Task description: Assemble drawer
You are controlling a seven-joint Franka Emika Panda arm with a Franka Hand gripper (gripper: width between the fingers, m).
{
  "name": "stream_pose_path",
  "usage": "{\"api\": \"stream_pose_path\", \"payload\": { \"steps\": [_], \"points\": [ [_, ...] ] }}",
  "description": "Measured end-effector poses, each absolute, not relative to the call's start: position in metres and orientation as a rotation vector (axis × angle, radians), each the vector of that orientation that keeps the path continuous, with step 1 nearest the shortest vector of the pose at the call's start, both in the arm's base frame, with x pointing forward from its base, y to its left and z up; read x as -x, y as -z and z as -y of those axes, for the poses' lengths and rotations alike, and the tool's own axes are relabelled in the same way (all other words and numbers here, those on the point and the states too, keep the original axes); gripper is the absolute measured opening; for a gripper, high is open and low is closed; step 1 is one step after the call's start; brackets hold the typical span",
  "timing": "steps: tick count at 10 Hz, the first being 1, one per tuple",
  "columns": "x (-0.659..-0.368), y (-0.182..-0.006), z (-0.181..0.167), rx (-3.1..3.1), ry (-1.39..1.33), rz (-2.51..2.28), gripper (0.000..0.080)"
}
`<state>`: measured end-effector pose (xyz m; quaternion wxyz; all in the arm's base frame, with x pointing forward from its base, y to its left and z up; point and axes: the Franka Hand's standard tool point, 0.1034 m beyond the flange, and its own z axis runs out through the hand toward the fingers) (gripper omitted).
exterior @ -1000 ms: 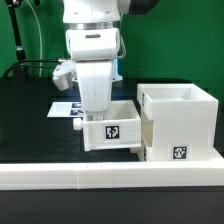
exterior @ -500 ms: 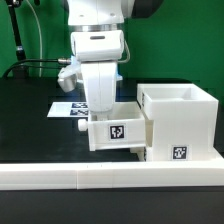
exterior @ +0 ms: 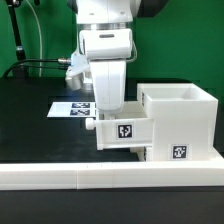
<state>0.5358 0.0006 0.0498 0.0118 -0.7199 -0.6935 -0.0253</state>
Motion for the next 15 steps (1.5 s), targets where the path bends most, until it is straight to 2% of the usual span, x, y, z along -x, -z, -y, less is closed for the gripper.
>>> {"api": "stream_pose_path", "payload": {
  "steps": [15],
  "points": [
    [-0.5402,-0.0498,-0.0095,2.272,0.048,2.153,0.0042]
  ]
}}
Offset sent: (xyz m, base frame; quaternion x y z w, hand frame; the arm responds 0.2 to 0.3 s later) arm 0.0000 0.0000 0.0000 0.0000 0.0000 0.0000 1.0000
